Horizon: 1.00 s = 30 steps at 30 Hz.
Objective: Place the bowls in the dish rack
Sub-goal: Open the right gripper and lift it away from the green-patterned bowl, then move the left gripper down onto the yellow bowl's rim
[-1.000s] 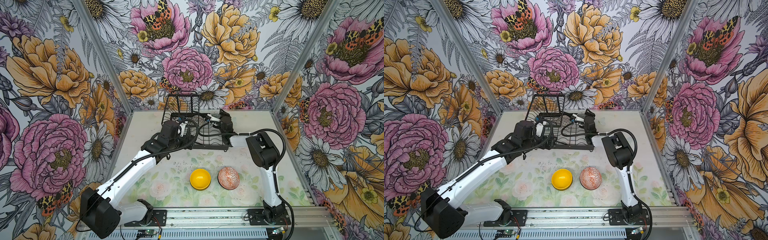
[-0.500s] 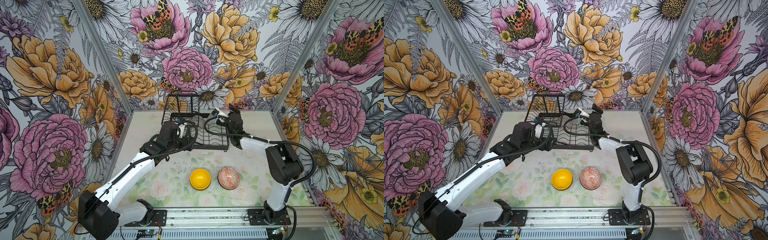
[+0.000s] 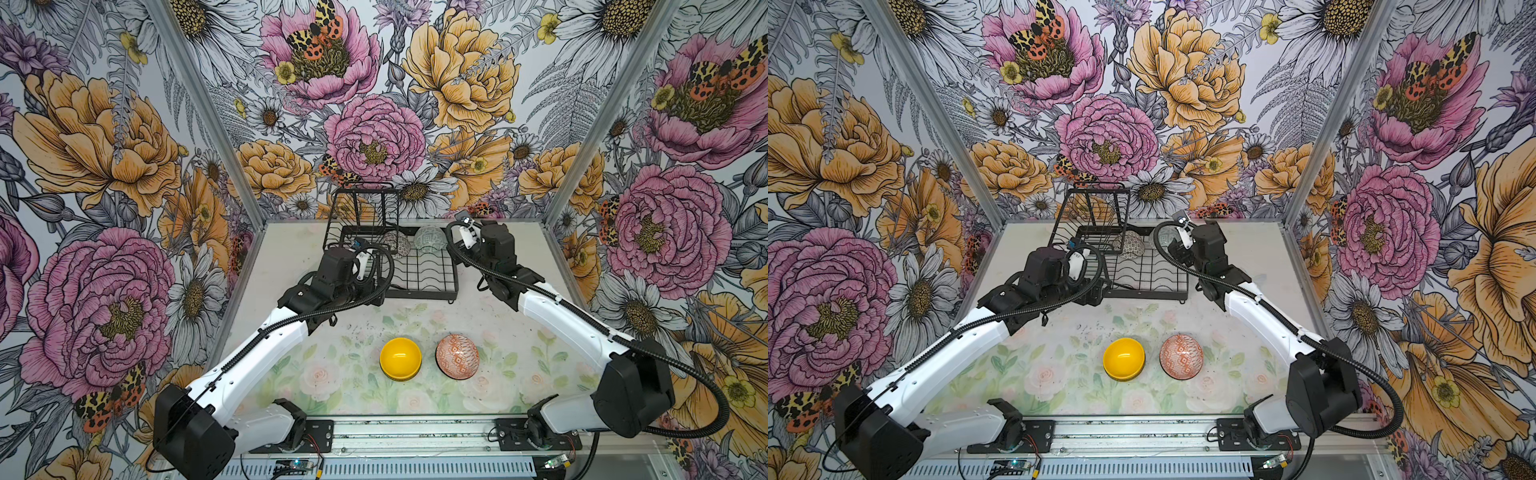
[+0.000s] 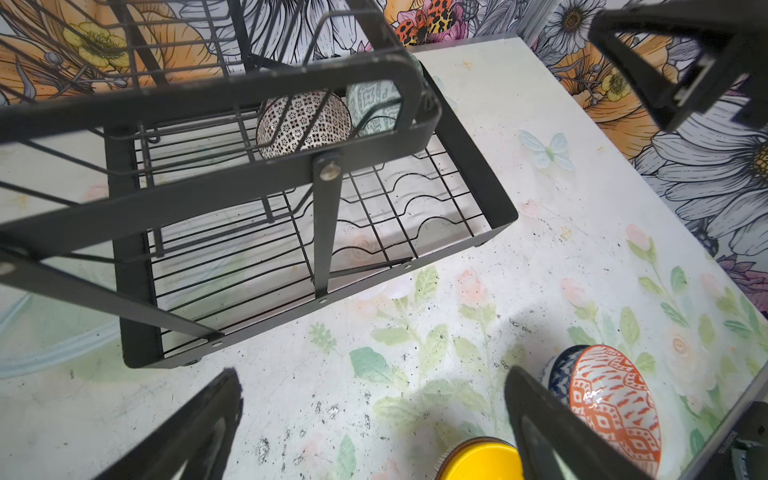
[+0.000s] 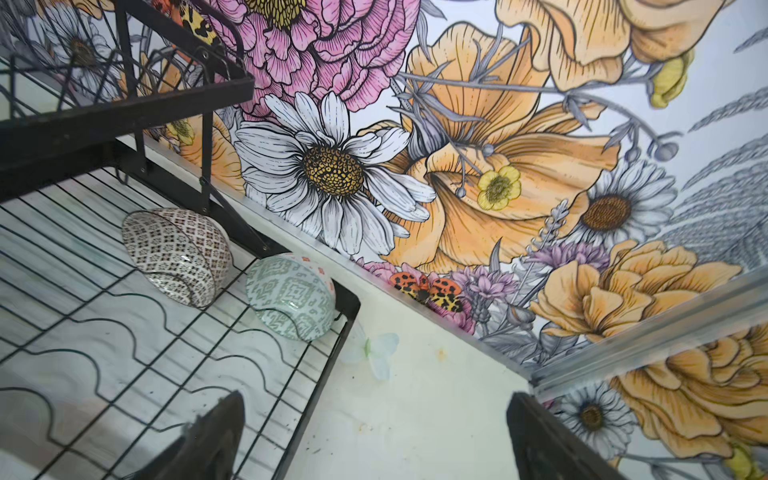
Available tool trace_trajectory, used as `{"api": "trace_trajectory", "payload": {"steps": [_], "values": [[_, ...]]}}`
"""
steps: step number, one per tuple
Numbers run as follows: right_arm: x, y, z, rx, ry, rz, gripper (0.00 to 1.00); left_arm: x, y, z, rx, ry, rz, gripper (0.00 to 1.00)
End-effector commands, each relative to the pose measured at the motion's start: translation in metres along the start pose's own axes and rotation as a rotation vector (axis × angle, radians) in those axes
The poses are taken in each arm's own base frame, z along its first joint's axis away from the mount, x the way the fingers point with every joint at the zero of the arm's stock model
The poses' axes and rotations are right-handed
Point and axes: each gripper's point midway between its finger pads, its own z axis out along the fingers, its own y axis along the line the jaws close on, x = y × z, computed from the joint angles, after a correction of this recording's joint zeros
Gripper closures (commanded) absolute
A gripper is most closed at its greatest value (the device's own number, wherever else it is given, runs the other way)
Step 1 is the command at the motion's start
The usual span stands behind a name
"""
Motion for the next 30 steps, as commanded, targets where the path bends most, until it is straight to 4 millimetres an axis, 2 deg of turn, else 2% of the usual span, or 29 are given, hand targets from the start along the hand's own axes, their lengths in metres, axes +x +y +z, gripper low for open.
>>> {"api": "trace_trajectory", "payload": {"steps": [1, 7, 11, 15, 26, 30], "values": [[0.025, 0.024, -0.02, -0.139, 0.188, 0.177, 0.01, 0.01, 0.003, -0.008, 0.002, 0.013, -0.009, 0.01], [0.036, 0.045, -0.041, -0.28, 0.363, 0.261, 0.01, 0.026, 0.005, -0.014, 0.001, 0.035, -0.008, 0.01], [0.038, 0.05, -0.047, -0.312, 0.433, 0.292, 0.01, 0.049, 0.002, -0.015, 0.023, 0.092, -0.006, 0.01], [0.038, 0.052, -0.047, -0.325, 0.45, 0.301, 0.01, 0.074, -0.003, -0.015, 0.041, 0.155, -0.032, 0.01], [0.054, 0.064, -0.034, -0.346, 0.506, 0.3, 0.01, 0.146, -0.032, -0.006, 0.1, 0.335, -0.152, 0.02], [0.057, 0.067, -0.032, -0.355, 0.517, 0.298, 0.0, 0.162, -0.038, 0.002, 0.089, 0.389, -0.174, 0.07]]}}
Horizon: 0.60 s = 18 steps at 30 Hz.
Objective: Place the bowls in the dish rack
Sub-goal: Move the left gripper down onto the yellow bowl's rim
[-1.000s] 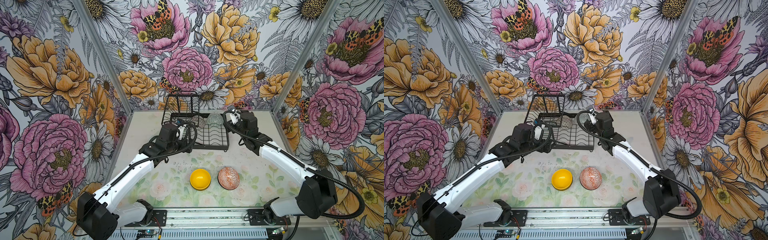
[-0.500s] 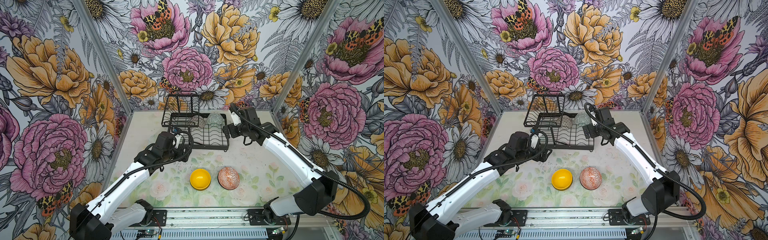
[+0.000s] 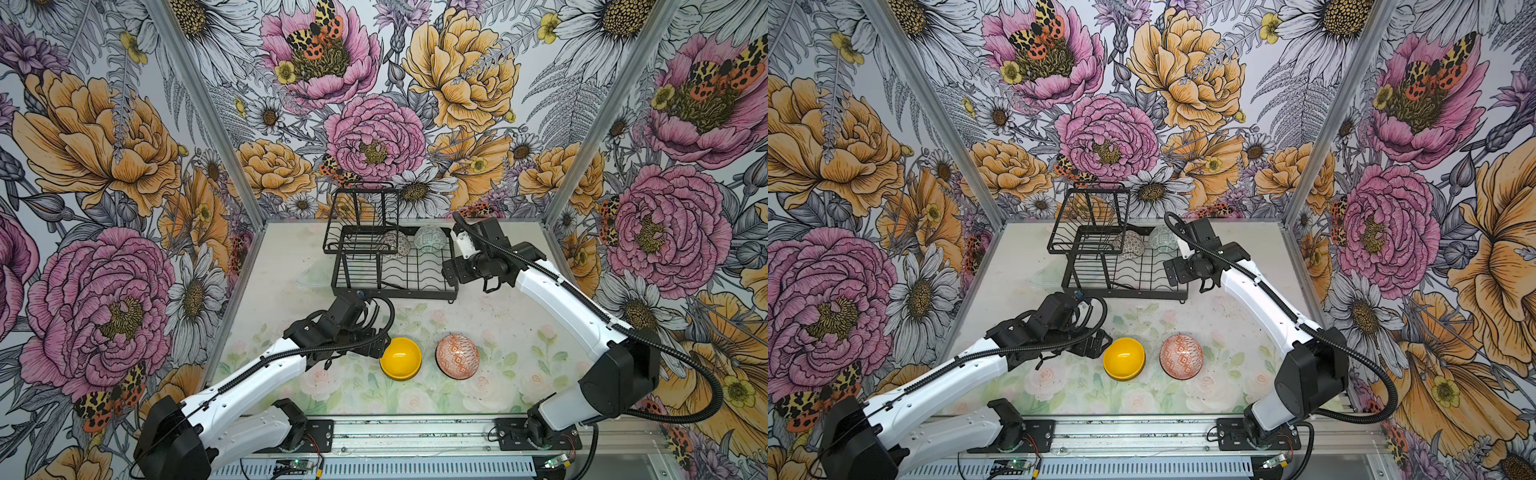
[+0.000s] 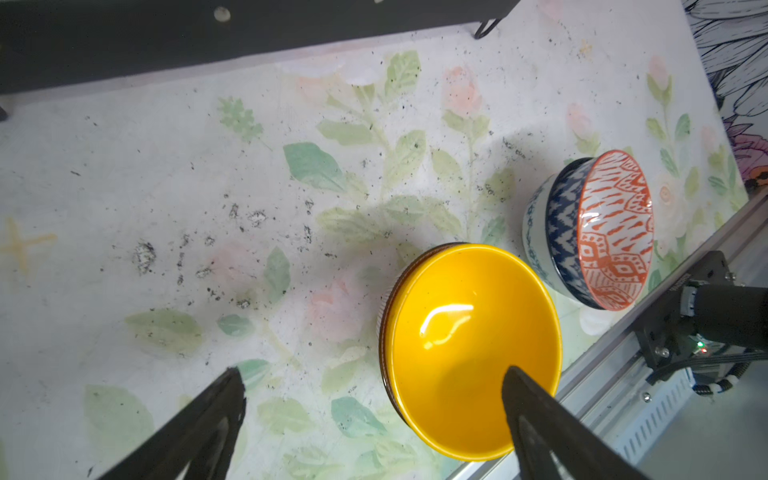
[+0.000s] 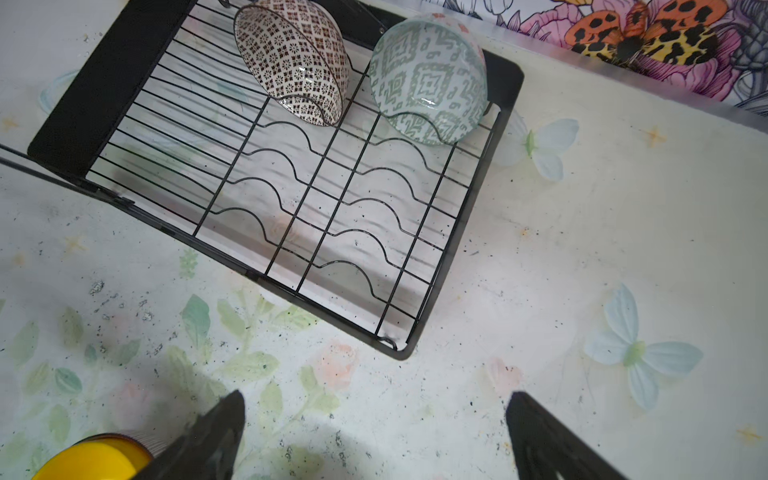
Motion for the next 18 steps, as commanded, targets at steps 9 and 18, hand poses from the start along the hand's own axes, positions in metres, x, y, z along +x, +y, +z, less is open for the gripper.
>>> {"api": "trace_trajectory", "payload": {"steps": [9, 18], "values": [[-0.003, 0.006, 0.002, -0.024, 0.002, 0.009, 0.0, 0.018, -0.013, 0.027, -0.025, 0.11, -0.028, 0.39], [-0.002, 0.004, 0.002, -0.013, 0.001, 0.008, 0.01, 0.02, -0.024, 0.038, -0.055, 0.144, 0.007, 0.68]]}}
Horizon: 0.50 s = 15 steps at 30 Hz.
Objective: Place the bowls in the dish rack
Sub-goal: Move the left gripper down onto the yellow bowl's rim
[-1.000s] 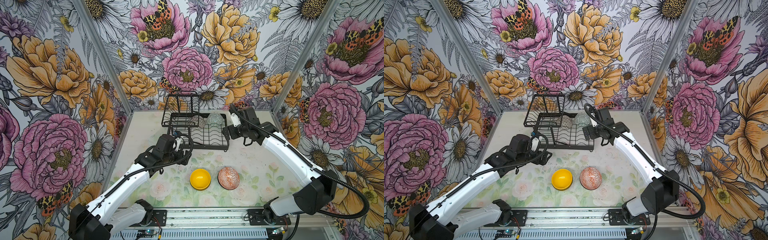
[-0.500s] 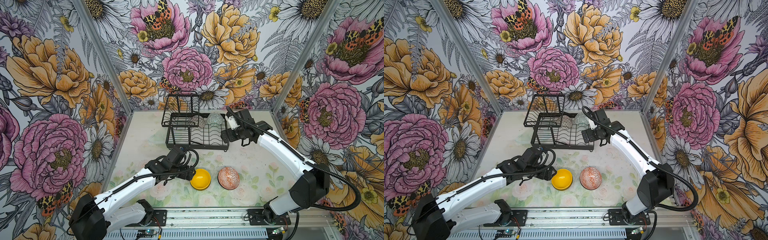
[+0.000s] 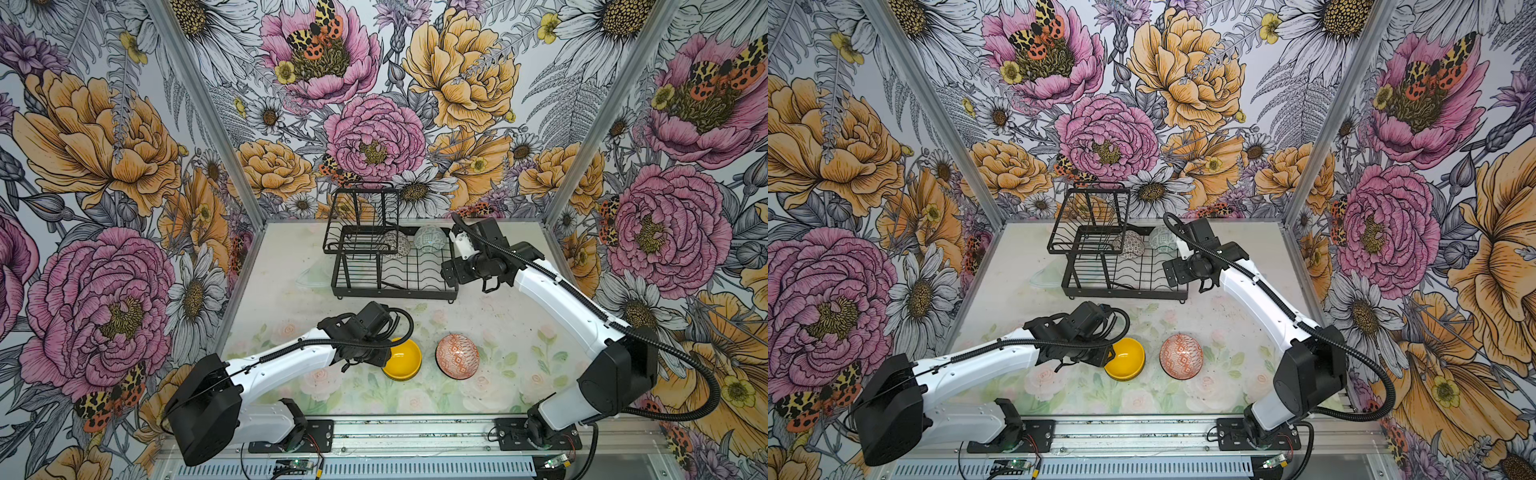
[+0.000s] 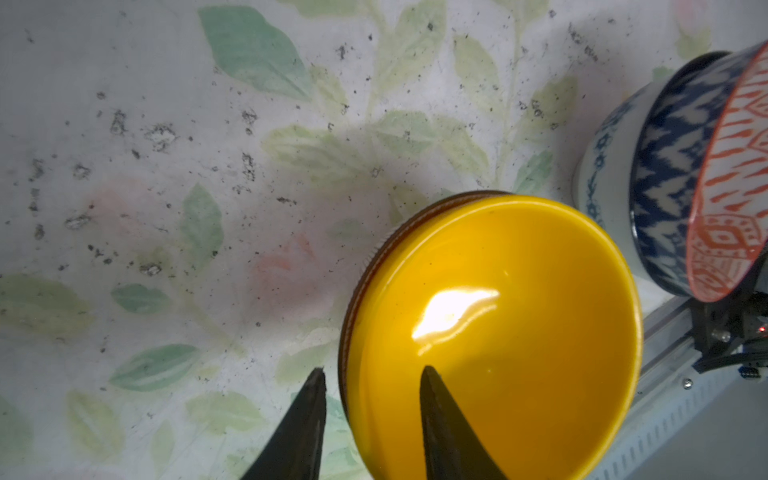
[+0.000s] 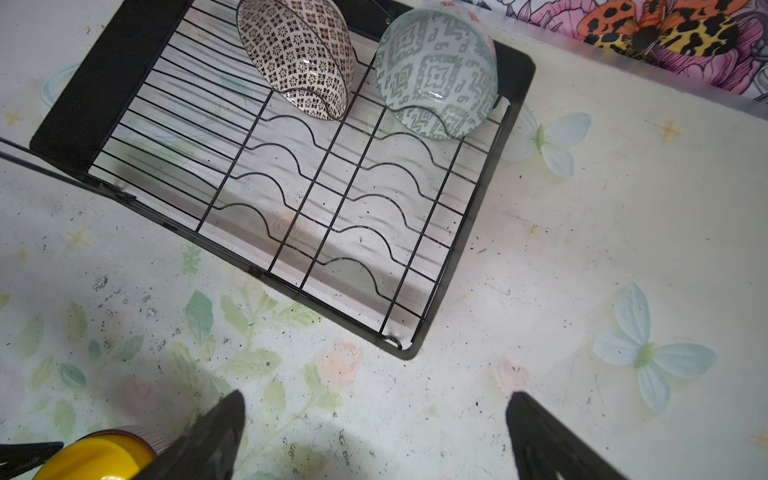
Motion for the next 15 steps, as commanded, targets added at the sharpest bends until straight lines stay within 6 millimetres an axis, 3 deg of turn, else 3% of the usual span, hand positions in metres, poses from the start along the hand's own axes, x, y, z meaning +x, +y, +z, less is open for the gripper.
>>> {"api": "trace_trajectory", "payload": {"steps": [1, 6, 15], "values": [[-0.0032, 0.0009, -0.0015, 0.001, -0.01, 0.009, 0.01, -0.0139, -0.0063, -0.0066, -0.014, -0.041, 0.011, 0.7], [-0.0008, 0.0002, -0.0008, 0.001, -0.006, 0.01, 0.01, -0.0127, -0.0028, -0.0084, -0.059, -0.029, 0.022, 0.77], [0.0028, -0.0018, 0.0012, -0.003, -0.001, 0.015, 0.01, -0.011, 0.0, -0.007, -0.09, -0.007, 0.033, 0.8]]}}
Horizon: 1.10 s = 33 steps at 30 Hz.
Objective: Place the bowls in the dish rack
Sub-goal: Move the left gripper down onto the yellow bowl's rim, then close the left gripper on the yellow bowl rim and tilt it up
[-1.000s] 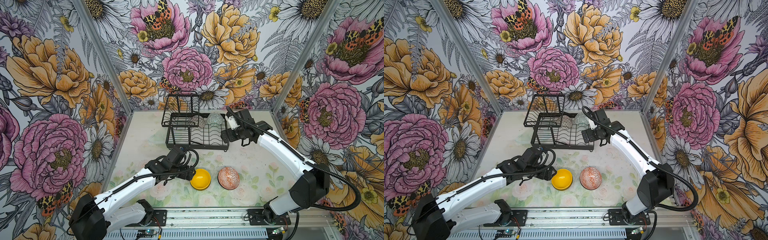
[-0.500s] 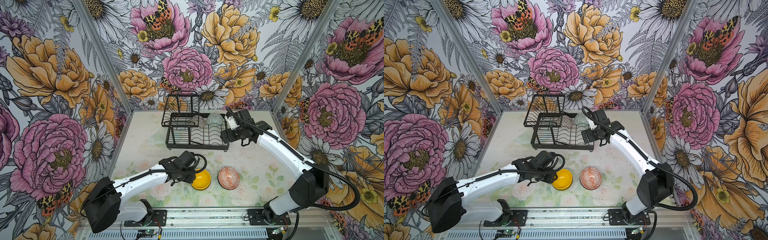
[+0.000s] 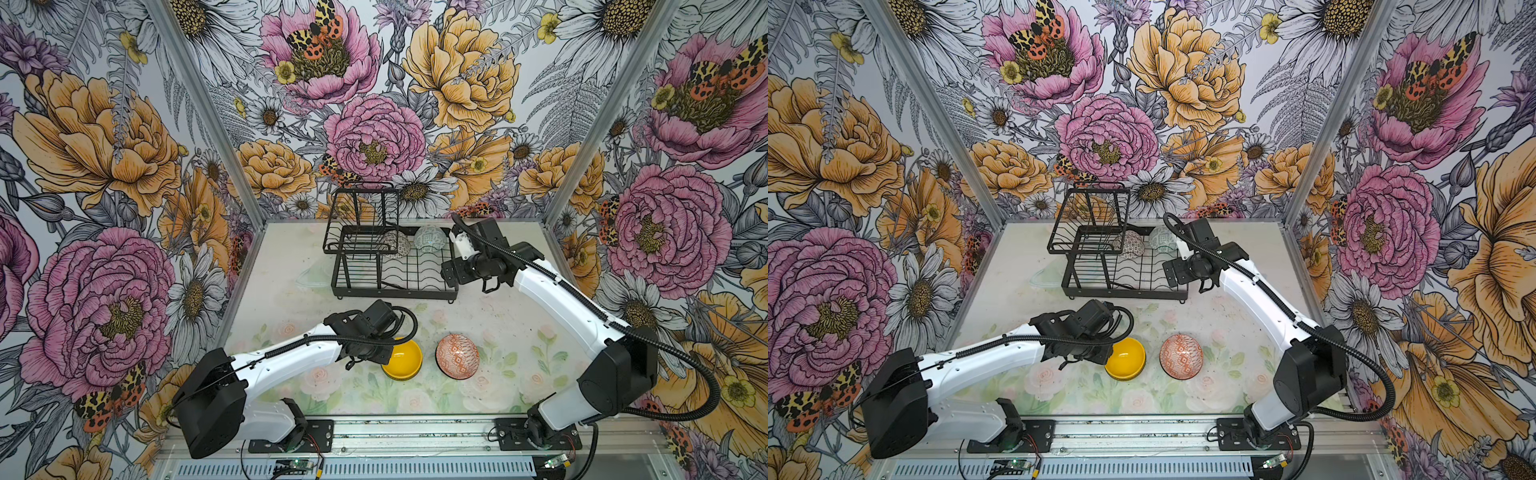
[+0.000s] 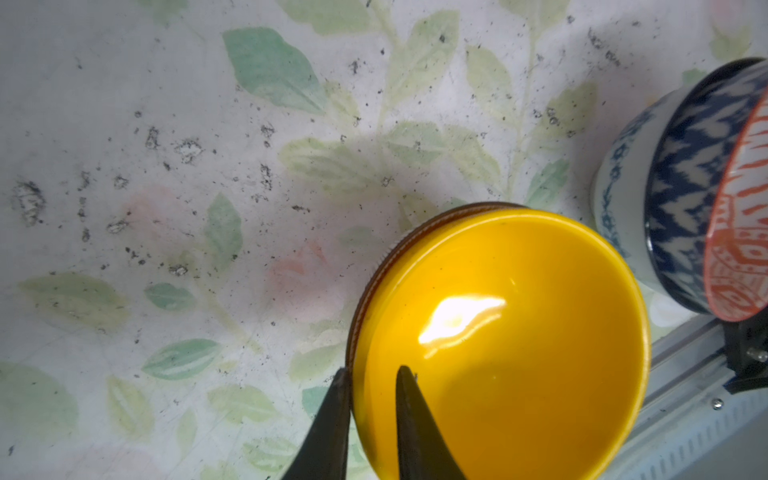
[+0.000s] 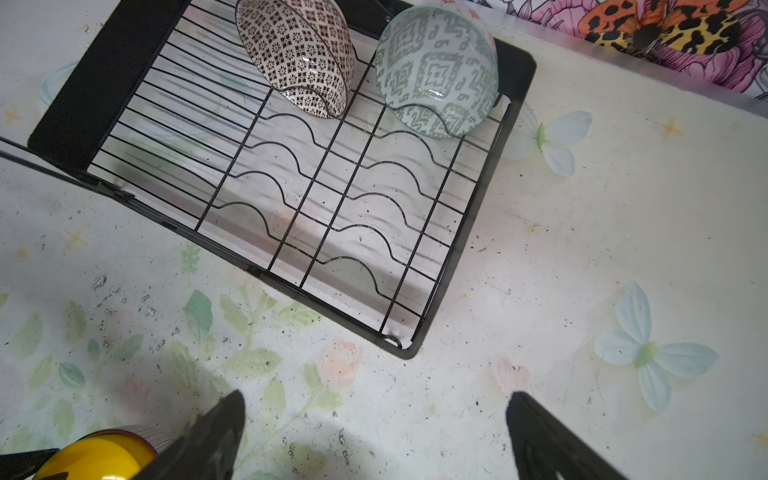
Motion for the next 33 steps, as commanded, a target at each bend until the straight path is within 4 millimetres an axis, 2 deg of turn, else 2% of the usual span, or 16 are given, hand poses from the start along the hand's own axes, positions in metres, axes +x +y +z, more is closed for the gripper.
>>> {"api": "trace_trajectory", "payload": {"steps": [1, 7, 18, 28, 33], "values": [[0.001, -0.001, 0.0, -0.006, -0.005, 0.013, 0.01, -0.006, -0.002, -0.003, -0.016, -0.014, 0.014, 0.82], [0.002, -0.002, 0.001, -0.007, -0.003, 0.016, 0.01, -0.006, 0.0, -0.005, -0.029, -0.011, 0.012, 0.91], [0.006, -0.002, 0.002, -0.019, -0.004, 0.021, 0.0, -0.012, 0.007, -0.019, -0.084, -0.026, 0.025, 0.96], [0.008, -0.002, 0.003, -0.024, -0.003, 0.024, 0.01, -0.018, 0.007, -0.017, -0.118, -0.019, 0.067, 0.92], [0.007, -0.003, 0.002, -0.024, -0.007, 0.025, 0.01, -0.02, 0.004, -0.015, -0.113, -0.013, 0.077, 0.83]]}}
